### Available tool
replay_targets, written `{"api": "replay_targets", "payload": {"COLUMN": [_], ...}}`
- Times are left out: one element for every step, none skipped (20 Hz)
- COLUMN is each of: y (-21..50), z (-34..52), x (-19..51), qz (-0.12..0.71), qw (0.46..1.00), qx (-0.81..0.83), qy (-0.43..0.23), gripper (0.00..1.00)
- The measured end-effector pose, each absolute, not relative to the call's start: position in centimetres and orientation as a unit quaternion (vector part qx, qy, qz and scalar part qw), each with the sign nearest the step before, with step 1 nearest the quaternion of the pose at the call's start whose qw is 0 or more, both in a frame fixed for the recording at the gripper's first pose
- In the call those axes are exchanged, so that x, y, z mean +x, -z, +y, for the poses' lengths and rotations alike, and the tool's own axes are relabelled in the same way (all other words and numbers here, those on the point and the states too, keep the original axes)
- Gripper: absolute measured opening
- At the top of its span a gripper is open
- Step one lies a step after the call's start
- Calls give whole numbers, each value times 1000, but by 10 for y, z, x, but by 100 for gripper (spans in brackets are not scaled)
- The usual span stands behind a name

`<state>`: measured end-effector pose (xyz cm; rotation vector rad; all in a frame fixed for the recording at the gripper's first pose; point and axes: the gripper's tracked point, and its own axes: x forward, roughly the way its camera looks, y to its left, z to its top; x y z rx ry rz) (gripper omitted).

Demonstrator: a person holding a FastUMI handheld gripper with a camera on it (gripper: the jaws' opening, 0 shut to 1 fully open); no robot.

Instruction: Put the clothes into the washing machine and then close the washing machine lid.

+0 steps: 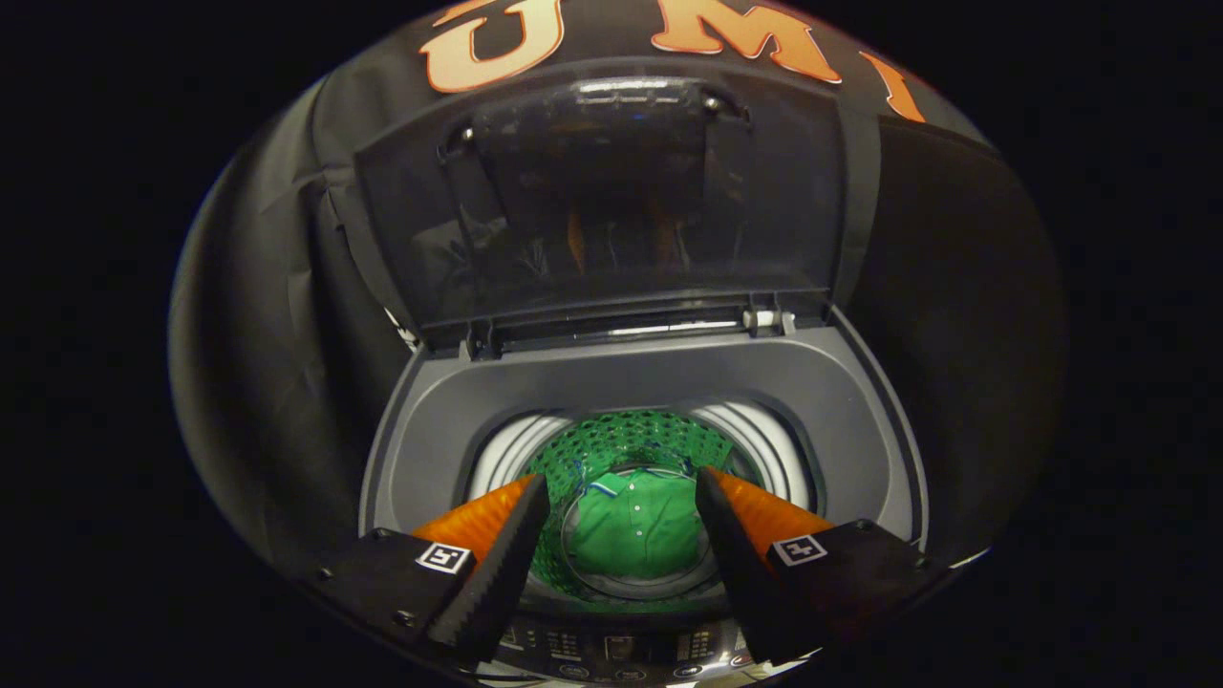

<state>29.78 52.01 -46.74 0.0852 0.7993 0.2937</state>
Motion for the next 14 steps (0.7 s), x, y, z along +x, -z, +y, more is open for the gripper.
{"api": "replay_targets", "payload": {"y": [455,441,428,411,393,373,353,329,306,282,258,237,215,198], "z": [519,520,521,520,520,519,518,517,516,514,512,510,510,508], "x": [298,298,302,304,307,310,313,317,322,328,337,344,350,355], "qz": [373,359,346,330,312,294,277,255,233,213,193,176,160,147], "qw": [915,920,924,930,935,940,945,951,955,960,964,967,969,971], "qx": [49,53,55,60,66,73,80,88,93,93,91,86,81,75], "qy": [-144,-148,-150,-153,-154,-155,-154,-154,-156,-159,-161,-165,-168,-170], "gripper": [99,99,99,99,99,99,99,99,98,98,98,98,98,98]}}
